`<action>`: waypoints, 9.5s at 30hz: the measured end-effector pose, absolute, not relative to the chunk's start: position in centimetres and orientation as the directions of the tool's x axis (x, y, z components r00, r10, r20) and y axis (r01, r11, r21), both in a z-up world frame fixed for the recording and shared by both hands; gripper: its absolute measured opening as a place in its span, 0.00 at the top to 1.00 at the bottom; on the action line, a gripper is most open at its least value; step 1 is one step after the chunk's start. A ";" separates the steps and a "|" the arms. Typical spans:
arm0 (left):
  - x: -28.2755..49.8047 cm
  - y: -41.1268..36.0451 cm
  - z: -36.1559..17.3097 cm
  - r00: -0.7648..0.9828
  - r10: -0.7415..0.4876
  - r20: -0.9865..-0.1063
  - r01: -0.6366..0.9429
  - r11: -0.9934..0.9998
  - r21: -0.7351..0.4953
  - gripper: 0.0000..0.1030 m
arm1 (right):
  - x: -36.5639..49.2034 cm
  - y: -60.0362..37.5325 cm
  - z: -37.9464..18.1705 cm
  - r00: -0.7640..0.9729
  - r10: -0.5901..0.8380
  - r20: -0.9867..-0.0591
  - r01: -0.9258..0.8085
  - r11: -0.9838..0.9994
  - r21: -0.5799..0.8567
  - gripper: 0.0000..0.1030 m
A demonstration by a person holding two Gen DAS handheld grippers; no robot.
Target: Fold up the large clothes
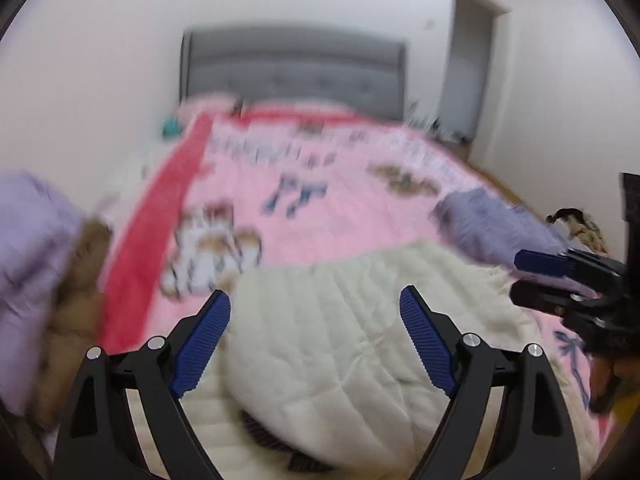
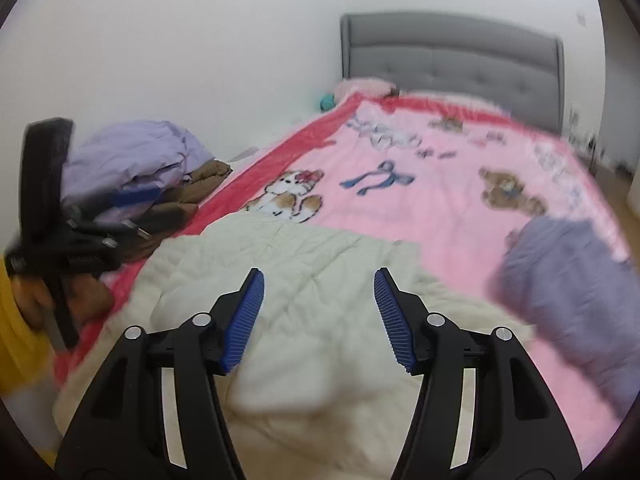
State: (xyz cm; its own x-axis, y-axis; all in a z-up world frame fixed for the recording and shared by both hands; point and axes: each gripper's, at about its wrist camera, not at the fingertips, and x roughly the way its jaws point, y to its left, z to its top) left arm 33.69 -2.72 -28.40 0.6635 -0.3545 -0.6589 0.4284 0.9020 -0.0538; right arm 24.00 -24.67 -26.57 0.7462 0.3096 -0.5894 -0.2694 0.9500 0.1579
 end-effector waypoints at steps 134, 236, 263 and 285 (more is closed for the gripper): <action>2.9 16.0 -42.9 0.492 -0.086 -0.866 0.246 0.968 0.043 0.05 | -7.5 -31.1 -41.5 0.455 -0.111 -0.883 0.253 0.967 0.009 0.08; 45.7 7.2 -36.4 0.157 -0.130 -0.979 0.048 0.991 -0.124 0.78 | 31.1 -25.6 -21.5 0.371 0.367 -0.853 -0.725 0.688 -0.019 0.55; 32.1 13.1 -22.2 0.649 -0.241 -0.721 0.337 0.941 -0.011 0.05 | 28.1 -22.3 -23.3 0.511 0.300 -0.806 -0.679 0.715 -0.165 0.83; 34.4 -8.4 -29.5 0.083 -0.228 -0.970 0.989 -0.104 0.109 0.49 | 26.2 -22.1 -22.3 0.520 0.308 -0.797 -0.683 0.710 -0.171 0.82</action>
